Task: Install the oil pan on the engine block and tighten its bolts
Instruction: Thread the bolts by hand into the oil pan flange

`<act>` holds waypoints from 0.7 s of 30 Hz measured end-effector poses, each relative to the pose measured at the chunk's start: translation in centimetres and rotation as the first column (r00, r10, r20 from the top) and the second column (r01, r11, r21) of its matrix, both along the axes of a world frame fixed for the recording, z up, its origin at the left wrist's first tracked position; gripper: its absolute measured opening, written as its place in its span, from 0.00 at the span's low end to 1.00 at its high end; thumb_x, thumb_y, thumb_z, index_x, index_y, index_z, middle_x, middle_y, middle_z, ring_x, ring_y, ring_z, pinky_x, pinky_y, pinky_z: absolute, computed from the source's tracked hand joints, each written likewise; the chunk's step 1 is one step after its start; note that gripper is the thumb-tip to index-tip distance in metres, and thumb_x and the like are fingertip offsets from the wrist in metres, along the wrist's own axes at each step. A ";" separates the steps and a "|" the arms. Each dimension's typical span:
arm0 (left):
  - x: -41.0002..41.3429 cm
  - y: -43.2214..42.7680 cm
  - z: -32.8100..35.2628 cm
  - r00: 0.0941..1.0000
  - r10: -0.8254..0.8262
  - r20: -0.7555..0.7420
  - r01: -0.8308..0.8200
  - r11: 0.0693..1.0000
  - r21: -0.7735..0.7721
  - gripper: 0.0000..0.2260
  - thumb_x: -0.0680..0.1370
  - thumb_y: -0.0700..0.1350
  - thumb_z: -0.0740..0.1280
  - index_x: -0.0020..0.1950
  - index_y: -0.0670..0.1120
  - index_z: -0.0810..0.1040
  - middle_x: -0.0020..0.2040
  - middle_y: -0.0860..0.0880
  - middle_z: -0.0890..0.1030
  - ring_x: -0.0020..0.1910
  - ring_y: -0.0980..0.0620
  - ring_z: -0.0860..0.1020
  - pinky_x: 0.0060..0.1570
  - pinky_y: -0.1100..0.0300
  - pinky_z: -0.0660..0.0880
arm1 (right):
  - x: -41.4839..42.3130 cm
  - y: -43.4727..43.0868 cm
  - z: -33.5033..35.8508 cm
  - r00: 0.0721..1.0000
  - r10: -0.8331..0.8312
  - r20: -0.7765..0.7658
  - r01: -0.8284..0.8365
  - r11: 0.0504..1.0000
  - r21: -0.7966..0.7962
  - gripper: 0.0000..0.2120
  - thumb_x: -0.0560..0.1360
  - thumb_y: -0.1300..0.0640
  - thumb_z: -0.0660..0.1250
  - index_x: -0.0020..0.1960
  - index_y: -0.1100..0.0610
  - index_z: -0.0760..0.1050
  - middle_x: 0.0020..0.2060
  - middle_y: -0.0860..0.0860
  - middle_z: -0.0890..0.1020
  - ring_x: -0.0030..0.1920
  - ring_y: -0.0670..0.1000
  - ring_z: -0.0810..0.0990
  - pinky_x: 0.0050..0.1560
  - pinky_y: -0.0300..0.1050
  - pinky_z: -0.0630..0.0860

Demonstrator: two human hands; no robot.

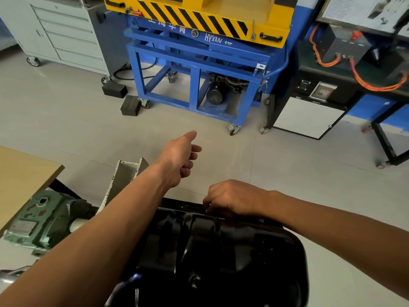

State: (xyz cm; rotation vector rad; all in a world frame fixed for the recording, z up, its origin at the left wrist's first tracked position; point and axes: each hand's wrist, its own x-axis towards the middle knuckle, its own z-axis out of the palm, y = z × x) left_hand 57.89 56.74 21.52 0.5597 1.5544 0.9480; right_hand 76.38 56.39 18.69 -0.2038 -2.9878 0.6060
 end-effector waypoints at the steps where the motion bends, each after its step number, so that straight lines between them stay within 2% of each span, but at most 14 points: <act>1: 0.0 0.0 0.0 1.000 -0.003 -0.005 0.003 1.000 -0.001 0.20 0.81 0.60 0.61 0.46 0.44 0.79 0.37 0.49 0.73 0.23 0.57 0.63 0.19 0.64 0.61 | 0.0 -0.1 0.0 1.000 0.005 0.008 -0.005 1.000 0.021 0.04 0.76 0.66 0.70 0.47 0.67 0.84 0.43 0.59 0.85 0.44 0.59 0.82 0.35 0.54 0.79; 5: 0.0 -0.1 0.0 1.000 -0.014 -0.023 0.014 1.000 0.001 0.19 0.81 0.59 0.61 0.46 0.44 0.79 0.37 0.50 0.73 0.25 0.56 0.64 0.20 0.64 0.61 | 0.1 -0.2 0.6 1.000 0.007 0.017 -0.009 0.997 0.071 0.05 0.76 0.63 0.70 0.47 0.65 0.84 0.46 0.58 0.84 0.50 0.58 0.80 0.34 0.50 0.78; 8: -0.1 -0.2 0.0 1.000 -0.014 -0.022 0.014 1.000 0.006 0.19 0.81 0.59 0.61 0.47 0.44 0.79 0.38 0.50 0.73 0.25 0.56 0.64 0.20 0.64 0.61 | 0.0 -0.2 0.8 0.998 -0.027 0.054 0.025 0.999 0.033 0.07 0.79 0.62 0.69 0.48 0.65 0.83 0.49 0.58 0.83 0.53 0.57 0.79 0.40 0.51 0.77; 11: -0.3 -0.2 0.0 1.000 -0.011 -0.016 0.011 1.000 0.010 0.19 0.81 0.59 0.62 0.47 0.44 0.79 0.37 0.50 0.73 0.24 0.57 0.64 0.19 0.64 0.61 | -0.1 -0.2 0.9 0.992 -0.057 0.112 0.060 0.998 -0.024 0.10 0.80 0.61 0.67 0.50 0.67 0.83 0.49 0.60 0.83 0.51 0.58 0.79 0.47 0.54 0.76; 16: -0.2 -0.2 0.0 1.000 -0.016 -0.020 0.016 1.000 0.015 0.18 0.81 0.59 0.63 0.46 0.45 0.79 0.37 0.50 0.73 0.24 0.57 0.64 0.19 0.64 0.61 | -0.5 -0.4 1.5 0.978 -0.098 0.183 0.116 0.989 -0.094 0.12 0.81 0.57 0.67 0.53 0.66 0.82 0.45 0.60 0.83 0.46 0.57 0.80 0.48 0.53 0.76; 21: -0.2 -0.1 0.1 1.000 -0.016 -0.008 0.016 1.000 0.020 0.17 0.80 0.58 0.63 0.45 0.45 0.79 0.37 0.51 0.73 0.23 0.57 0.63 0.19 0.65 0.59 | -1.0 -0.5 1.5 0.939 -0.084 0.333 0.084 0.996 0.015 0.11 0.81 0.62 0.62 0.51 0.67 0.81 0.45 0.61 0.80 0.47 0.59 0.78 0.47 0.55 0.73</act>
